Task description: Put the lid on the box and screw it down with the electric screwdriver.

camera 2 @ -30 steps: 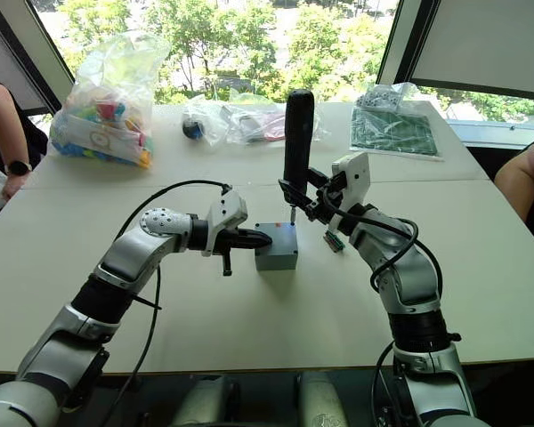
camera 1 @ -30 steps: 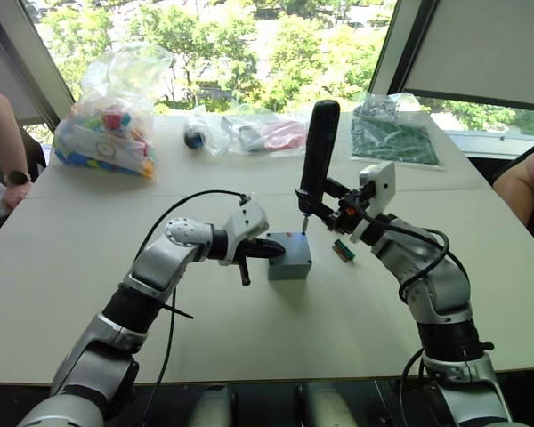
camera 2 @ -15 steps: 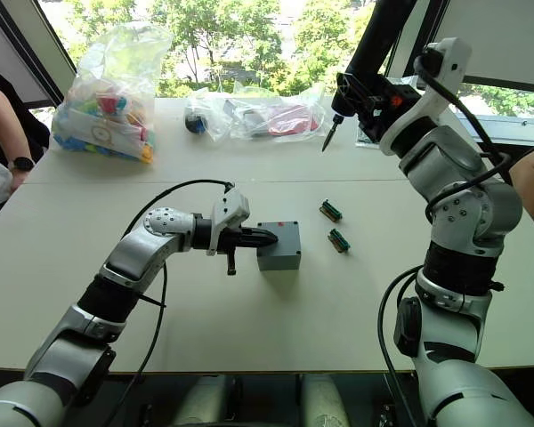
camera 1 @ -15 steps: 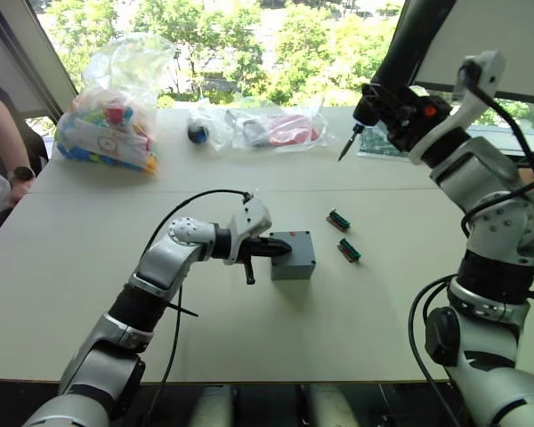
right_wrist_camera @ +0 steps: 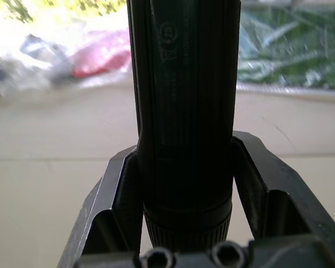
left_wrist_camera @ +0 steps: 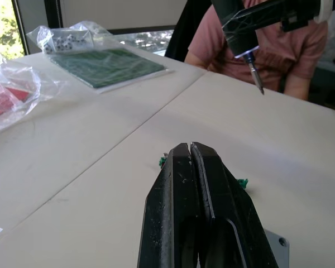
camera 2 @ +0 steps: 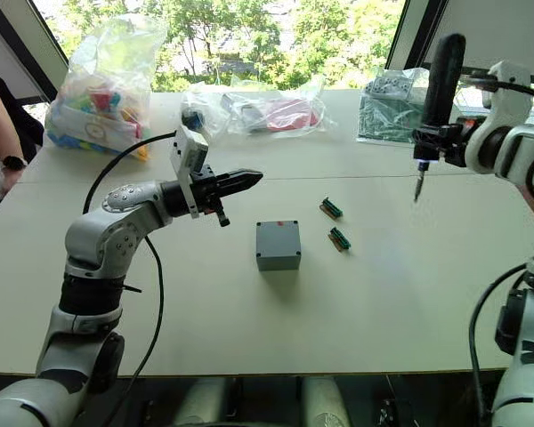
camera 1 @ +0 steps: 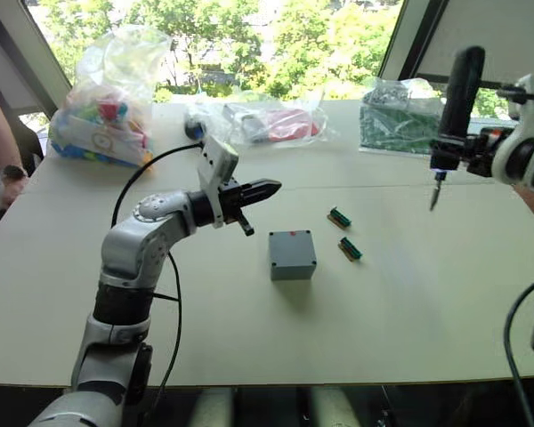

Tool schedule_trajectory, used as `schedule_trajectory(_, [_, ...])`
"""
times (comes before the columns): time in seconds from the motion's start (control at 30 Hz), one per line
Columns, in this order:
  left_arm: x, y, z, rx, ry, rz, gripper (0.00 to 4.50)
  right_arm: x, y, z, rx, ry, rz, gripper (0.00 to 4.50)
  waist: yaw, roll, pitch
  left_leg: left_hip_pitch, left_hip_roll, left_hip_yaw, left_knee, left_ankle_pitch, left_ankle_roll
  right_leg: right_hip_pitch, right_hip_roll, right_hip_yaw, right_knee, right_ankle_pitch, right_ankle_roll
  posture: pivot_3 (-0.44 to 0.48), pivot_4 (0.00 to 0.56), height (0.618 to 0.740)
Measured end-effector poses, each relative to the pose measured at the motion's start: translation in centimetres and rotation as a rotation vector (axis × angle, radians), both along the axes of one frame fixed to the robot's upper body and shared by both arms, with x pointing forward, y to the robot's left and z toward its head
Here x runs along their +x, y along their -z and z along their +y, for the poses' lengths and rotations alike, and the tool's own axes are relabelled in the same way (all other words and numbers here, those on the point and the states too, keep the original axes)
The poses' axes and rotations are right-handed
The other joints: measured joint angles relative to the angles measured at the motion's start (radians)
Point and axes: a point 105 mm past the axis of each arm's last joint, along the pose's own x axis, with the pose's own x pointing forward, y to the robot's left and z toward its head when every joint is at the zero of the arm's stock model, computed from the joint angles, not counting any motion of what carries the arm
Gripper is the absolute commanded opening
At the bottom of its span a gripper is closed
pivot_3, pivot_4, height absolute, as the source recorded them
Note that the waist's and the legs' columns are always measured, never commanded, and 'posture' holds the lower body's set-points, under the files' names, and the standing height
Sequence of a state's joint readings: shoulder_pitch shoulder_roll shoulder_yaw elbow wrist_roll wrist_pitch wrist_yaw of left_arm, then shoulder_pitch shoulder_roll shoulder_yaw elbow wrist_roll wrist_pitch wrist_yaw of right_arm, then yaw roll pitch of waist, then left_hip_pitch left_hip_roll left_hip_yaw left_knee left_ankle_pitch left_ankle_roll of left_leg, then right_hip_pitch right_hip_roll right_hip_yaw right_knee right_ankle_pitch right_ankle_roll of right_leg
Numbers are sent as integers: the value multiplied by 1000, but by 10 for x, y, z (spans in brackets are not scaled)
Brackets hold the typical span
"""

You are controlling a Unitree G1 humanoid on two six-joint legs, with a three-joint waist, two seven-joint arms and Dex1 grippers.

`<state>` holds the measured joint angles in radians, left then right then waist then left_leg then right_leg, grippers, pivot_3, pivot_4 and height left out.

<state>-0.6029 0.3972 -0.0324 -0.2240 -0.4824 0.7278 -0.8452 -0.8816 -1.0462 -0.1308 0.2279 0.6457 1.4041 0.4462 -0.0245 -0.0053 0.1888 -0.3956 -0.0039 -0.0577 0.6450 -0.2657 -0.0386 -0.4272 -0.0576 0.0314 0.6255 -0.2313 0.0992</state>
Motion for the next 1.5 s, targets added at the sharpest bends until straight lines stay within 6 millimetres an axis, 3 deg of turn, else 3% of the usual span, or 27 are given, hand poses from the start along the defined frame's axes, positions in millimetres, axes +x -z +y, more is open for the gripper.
schedule_trajectory(0.13, [-25, 11, -6, 16, 154, 45, 0, -16, 44, 0, 71, -27, 261, 1878, 4, 1, 1, -1, 0, 0, 1, 0, 0, 0, 0, 0, 0, -2, -4, 0, 150, 740])
schedule_trajectory(0.23, [-39, 18, -3, 77, 209, 54, 0, -29, 67, -4, 102, -44, 401, 1878, 5, 1, 2, -1, 0, 0, 3, 0, 0, 0, 0, 1, 0, -2, -5, 0, 150, 740])
schedule_trajectory(0.4, [-48, 36, -5, 117, 236, 101, 0, -36, 89, -11, 141, -28, 520, 1878, 5, 0, 2, -1, 0, 1, 5, 0, 0, 1, 0, 1, 0, -2, -5, 0, 150, 740])
schedule_trajectory(0.67, [-50, 45, -4, 145, 210, 102, 0, -22, 105, -17, 75, -32, 562, 1878, 1, 0, 2, 1, 0, 1, 4, 0, 0, 1, 1, 1, 2, 0, -1, 0, 150, 740])
schedule_trajectory(0.8, [-49, 46, -4, 148, 202, 101, 0, -17, 104, -20, 67, -32, 557, 1878, 4, 0, 2, 1, 0, 1, 4, 1, -1, 1, 1, 1, 2, 1, -1, 0, 150, 740])
schedule_trajectory(0.83, [-49, 47, -3, 151, 199, 103, 0, -16, 104, -19, 67, -38, 559, 2883, 4, 0, 2, 1, 0, 1, 4, 1, -1, 1, 1, 1, 3, 1, -1, 0, 150, 740])
schedule_trajectory(0.9, [-48, 47, -2, 155, 190, 101, 0, -14, 103, -17, 72, -53, 552, 3243, 3, 0, 2, 1, 0, 1, 5, 1, -1, 1, 1, 1, 3, 1, -1, 0, 150, 740])
schedule_trajectory(0.97, [-47, 47, -2, 159, 184, 95, 0, -12, 103, -15, 71, -64, 547, 4008, 1, -1, 2, 2, 0, 1, 5, 1, -1, 2, 1, 1, 3, 1, -1, 0, 150, 740])
schedule_trajectory(1.03, [-46, 48, 0, 166, 179, 92, 0, -10, 102, -16, 57, -65, 535, 4481, 3, -1, 2, 3, 0, 1, 5, 1, -2, 3, 1, 1, 3, 1, -1, 0, 150, 740])
schedule_trajectory(1.2, [-41, 53, 6, 177, 159, 119, 0, -3, 93, -24, 16, -60, 465, 4481, 4, -1, 2, 3, 0, 1, 6, 2, -3, 3, 1, 1, 3, 1, -2, 0, 150, 740])
schedule_trajectory(1.37, [-33, 51, 6, 169, 144, 110, 0, 16, 55, -15, 72, -121, 279, 4481, 2, -1, 2, 3, 0, 0, 4, 2, -3, 3, 1, 1, 4, 1, -1, 0, 150, 740])
schedule_trajectory(1.5, [-29, 48, 4, 160, 131, 100, 0, 30, 26, -11, 20, -202, 87, 4481, 4, -1, 2, 3, 0, 1, 4, 2, -3, 3, 1, 1, 3, 1, -1, 0, 150, 740])
